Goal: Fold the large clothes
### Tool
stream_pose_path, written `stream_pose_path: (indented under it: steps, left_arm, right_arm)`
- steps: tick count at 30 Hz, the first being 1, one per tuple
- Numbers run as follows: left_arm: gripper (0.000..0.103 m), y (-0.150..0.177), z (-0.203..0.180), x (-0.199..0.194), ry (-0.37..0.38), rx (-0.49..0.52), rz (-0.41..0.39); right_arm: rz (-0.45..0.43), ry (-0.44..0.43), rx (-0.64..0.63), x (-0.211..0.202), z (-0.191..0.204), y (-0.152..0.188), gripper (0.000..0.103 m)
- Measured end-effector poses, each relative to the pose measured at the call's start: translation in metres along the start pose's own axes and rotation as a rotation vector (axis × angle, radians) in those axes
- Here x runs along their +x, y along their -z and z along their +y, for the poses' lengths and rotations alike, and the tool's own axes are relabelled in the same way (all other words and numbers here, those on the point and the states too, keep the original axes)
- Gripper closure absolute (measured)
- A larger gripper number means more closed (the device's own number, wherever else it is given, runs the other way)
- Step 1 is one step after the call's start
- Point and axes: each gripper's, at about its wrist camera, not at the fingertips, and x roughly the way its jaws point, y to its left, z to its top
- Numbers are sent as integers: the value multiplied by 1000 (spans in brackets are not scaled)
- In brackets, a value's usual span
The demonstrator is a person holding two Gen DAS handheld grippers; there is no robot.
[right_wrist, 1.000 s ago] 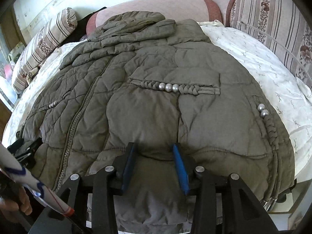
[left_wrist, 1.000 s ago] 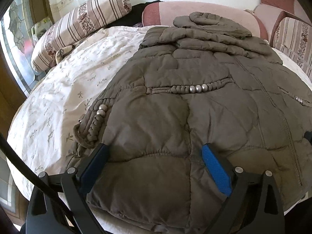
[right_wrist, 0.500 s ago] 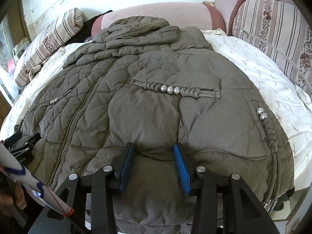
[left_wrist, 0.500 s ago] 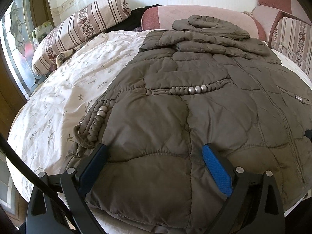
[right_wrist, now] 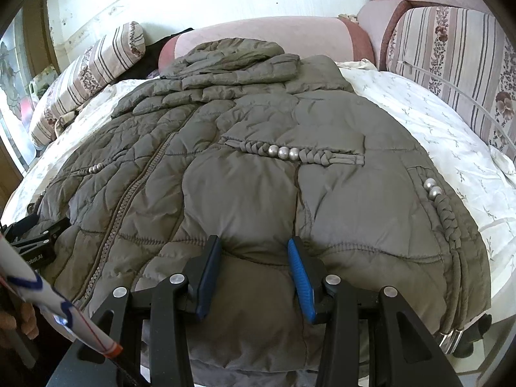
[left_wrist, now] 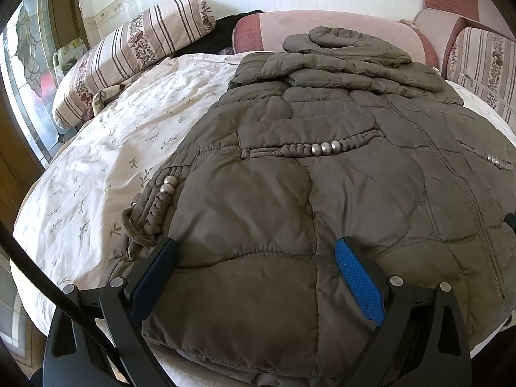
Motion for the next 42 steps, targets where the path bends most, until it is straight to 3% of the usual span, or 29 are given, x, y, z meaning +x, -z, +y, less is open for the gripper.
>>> stream_pose_path:
  steps: [15,17,22,27,30,33,37,42]
  left_arm:
    - [4,5,-1,0,-4,16,-53]
    - [4,6,-1,0,-4,19,-62]
    - [4,8,-1,0,0,26,-81]
    - [4,9,0,-1,10,29,-95]
    - [4,10,2,-3,22,32,-94]
    - [4,4,10,-13,70,32,-39]
    - [4,1,47,-37,171,-114,-51]
    - [4,-4,118,-26,192,-351,0]
  right_arm:
    - [-1,-81,13,-8,-11,2,54]
    - [9,-90,25,-12,-14,1,34]
    - [-14,-108,87,-35,-31,3,30]
    - [-133,-80,251,-68,-81,4,28]
    - [-147,-23,369,-73,-115,11,24]
    - [-150,-7,519,-75,-152,22,24]
    - [-141,-34,628,-74,-180,32,25]
    - [-109,-99,658,-63,-187,31,34]
